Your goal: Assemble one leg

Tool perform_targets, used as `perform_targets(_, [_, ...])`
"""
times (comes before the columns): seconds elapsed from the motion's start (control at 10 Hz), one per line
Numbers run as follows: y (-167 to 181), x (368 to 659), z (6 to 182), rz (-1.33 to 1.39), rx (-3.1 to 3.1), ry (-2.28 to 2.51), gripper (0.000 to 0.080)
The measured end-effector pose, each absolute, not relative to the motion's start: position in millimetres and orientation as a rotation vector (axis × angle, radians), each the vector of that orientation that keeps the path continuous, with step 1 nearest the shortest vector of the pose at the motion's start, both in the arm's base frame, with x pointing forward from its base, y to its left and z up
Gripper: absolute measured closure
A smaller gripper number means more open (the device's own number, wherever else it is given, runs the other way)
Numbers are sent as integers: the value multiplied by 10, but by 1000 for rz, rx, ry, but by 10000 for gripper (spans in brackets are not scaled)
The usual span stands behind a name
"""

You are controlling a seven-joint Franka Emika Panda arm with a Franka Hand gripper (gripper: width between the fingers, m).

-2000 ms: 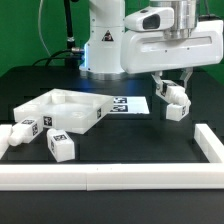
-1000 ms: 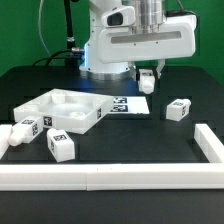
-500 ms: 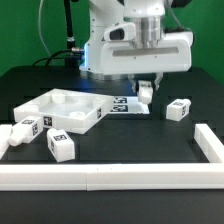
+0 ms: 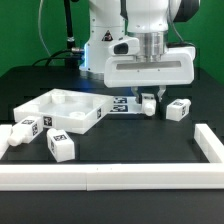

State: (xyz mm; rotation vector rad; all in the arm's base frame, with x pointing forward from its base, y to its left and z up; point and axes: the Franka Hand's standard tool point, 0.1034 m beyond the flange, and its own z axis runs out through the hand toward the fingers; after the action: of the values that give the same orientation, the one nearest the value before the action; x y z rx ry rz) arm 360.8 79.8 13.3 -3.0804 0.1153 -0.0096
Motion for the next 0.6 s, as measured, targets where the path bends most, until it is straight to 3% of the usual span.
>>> perform_targets(0.3, [789, 3623, 137, -13, -3080, 118, 512])
perform_targets(0.4, [789, 3623, 137, -13, -3080, 118, 332])
perform_targets(0.5, [787, 3625, 145, -16, -3080, 116, 214])
perform_targets(0.6, [742, 3578, 235, 13, -3079, 78, 214])
